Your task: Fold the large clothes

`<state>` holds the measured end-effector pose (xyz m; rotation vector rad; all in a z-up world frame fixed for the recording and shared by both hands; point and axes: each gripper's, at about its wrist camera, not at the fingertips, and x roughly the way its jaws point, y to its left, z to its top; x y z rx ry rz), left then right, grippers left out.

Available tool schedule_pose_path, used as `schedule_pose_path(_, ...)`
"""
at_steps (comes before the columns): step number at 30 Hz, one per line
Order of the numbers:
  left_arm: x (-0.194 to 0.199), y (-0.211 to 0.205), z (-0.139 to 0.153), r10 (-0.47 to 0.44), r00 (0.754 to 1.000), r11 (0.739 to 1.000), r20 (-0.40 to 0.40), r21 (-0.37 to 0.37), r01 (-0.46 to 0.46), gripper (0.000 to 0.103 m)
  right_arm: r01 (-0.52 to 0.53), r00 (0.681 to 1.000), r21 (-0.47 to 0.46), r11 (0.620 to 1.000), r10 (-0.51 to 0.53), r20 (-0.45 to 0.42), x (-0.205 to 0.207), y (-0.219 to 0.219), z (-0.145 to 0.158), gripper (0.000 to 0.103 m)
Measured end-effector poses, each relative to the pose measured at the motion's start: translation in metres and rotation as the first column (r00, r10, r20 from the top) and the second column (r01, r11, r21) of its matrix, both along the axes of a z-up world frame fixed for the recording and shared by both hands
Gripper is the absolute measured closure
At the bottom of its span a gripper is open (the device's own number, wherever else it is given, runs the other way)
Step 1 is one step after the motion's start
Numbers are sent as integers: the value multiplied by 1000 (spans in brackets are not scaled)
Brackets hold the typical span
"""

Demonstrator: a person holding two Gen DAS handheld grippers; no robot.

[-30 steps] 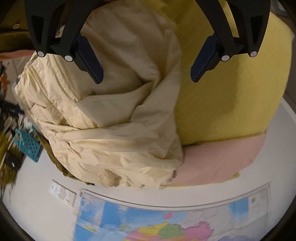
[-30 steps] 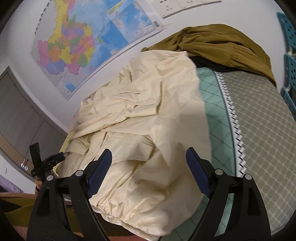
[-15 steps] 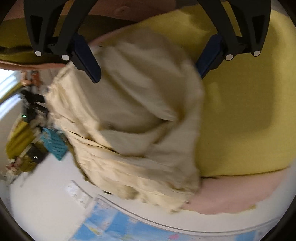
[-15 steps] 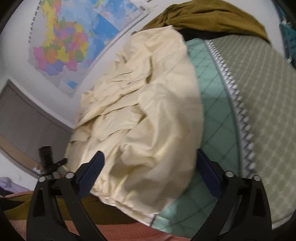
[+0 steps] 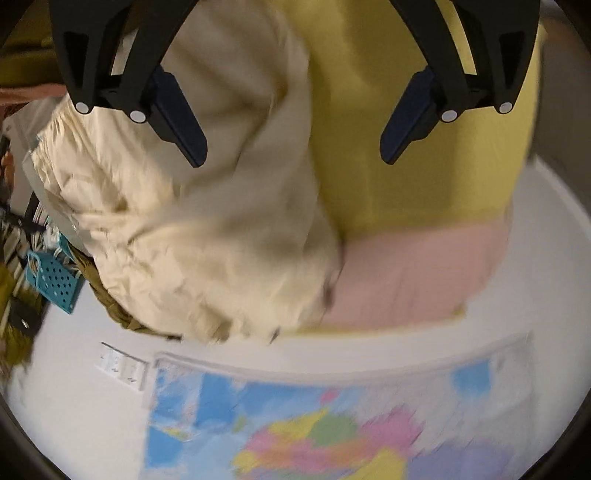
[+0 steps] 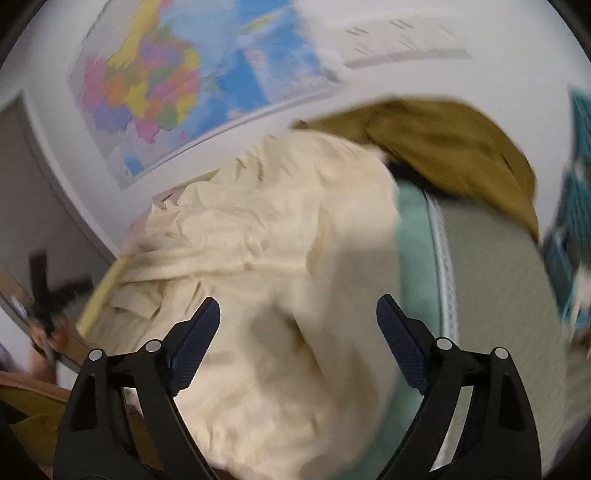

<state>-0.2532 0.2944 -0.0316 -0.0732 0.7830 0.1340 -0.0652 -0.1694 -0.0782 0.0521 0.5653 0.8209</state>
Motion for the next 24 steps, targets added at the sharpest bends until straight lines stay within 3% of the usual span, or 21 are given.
schedule_pose_path(5, 91, -31, 15, -110, 993, 985, 45, 139, 102, 12, -96, 988, -159, 983, 113, 106, 40, 110, 28, 26)
schedule_pose_path(11, 214, -51, 4, -160, 987, 968, -2, 195, 157, 13, -121, 976, -295, 948, 168, 140, 105, 225, 43, 36)
schedule_pose_path(14, 267, -48, -11, -139, 988, 963, -62, 226, 150, 18, -145, 983, -275, 950, 171, 72, 141, 257, 45, 41)
schedule_pose_path(16, 295, -42, -23, -107, 989, 963, -102, 236, 128, 21, -118, 985, -291, 949, 150, 89, 158, 271, 46, 42)
schedule_pose_path(19, 330, -37, -43, -88, 983, 958, -161, 258, 128, 26, -114, 990, -286, 951, 133, 50, 185, 286, 41, 49)
schedule_pose_path(22, 350, -31, -56, -96, 974, 964, -205, 226, 142, 49, -119, 990, -295, 948, 137, 40, 201, 299, 37, 67)
schedule_pose_path(23, 356, -29, -59, -93, 973, 964, -212, 224, 141, 68, -116, 990, -314, 942, 136, 45, 204, 304, 36, 81)
schedule_pose_path(24, 361, -28, -61, -102, 969, 967, -224, 206, 149, 93, -105, 990, -332, 937, 129, 53, 206, 306, 35, 89)
